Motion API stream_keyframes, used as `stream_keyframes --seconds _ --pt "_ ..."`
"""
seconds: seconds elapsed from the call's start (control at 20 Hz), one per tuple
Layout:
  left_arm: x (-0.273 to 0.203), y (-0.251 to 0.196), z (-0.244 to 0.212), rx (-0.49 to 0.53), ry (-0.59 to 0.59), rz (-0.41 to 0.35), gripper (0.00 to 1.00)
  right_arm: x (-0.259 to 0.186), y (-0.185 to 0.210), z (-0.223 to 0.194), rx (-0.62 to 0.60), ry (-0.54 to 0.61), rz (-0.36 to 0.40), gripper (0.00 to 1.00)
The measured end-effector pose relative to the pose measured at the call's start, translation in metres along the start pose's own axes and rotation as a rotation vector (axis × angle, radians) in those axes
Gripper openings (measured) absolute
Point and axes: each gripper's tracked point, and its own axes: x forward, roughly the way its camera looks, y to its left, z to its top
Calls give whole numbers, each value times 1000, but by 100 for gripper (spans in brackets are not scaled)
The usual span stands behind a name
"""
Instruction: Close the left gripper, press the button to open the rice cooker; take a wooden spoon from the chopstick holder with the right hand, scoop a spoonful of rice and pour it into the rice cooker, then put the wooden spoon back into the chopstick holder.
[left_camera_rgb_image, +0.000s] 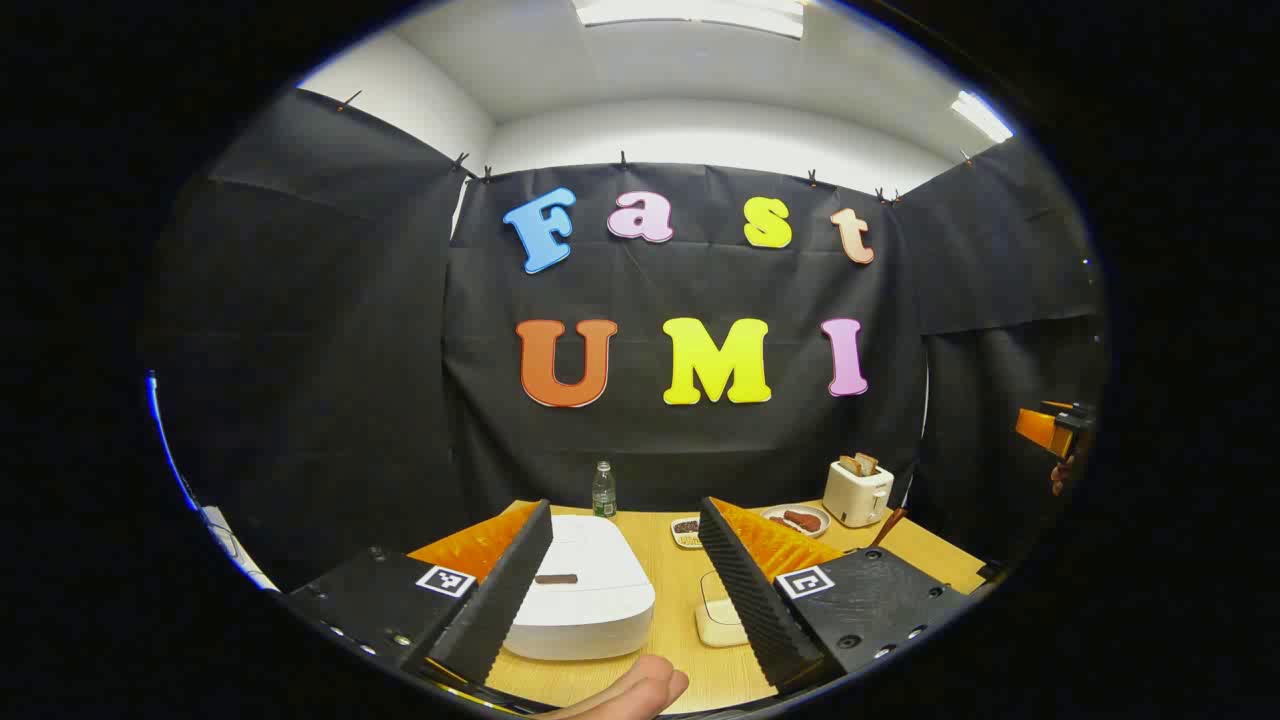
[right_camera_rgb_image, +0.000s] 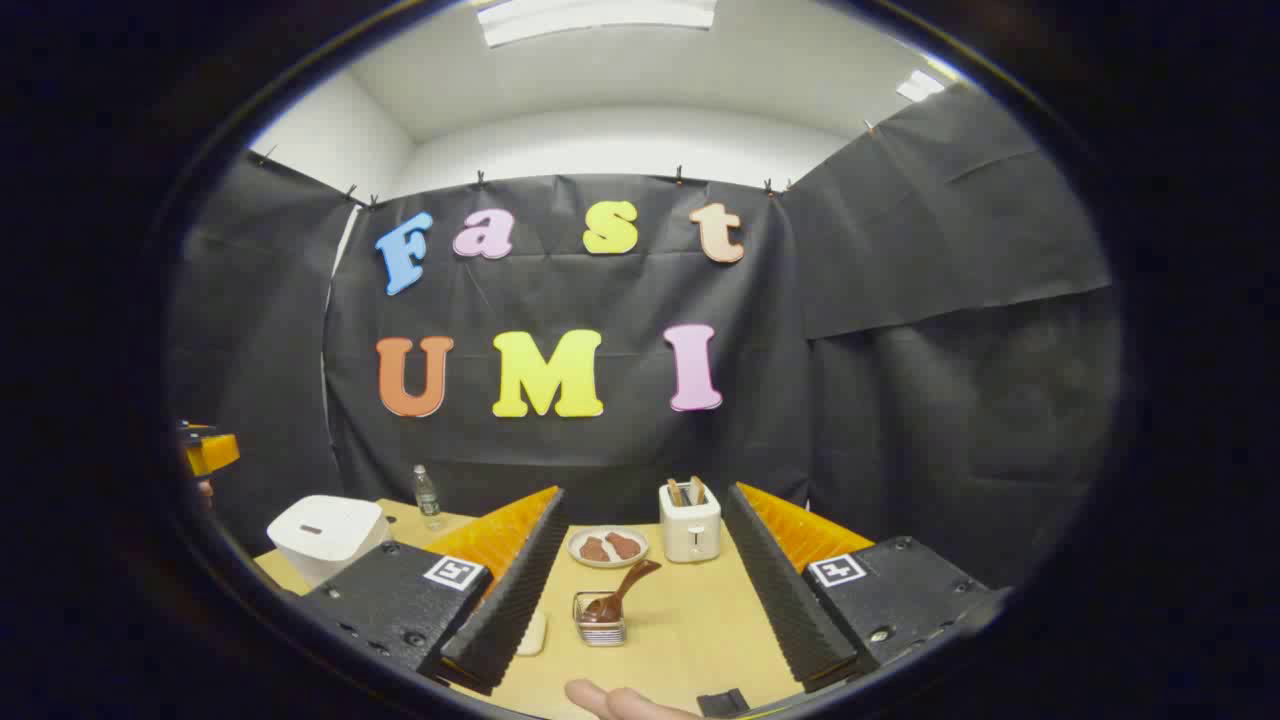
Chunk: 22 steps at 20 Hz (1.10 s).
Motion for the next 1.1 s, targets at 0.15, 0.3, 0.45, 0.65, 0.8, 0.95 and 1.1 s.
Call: stream_keyframes --seconds 0.15,0.3,0.45,0.65,0.8,0.95,1.1 --pt "2 5 1 2 -8 9 94 2 -2 -4 2 7 0 99" --pt "6 6 -2 -1 -5 10 94 6 -2 -6 0 12 1 100" --pt "7 8 -4 -1 -6 8 94 7 -3 -6 -3 8 -2 99" --pt "13 13 -10 -4 3 18 94 7 -3 -10 -5 6 -2 100" --pt "20 15 -13 -16 9 20 94 10 -1 -17 0 15 5 100" --pt "28 10 -20 -39 16 -14 94 13 -3 -25 9 28 4 100" --pt "43 9 -28 -31 25 -40 94 16 -3 -34 7 42 1 100"
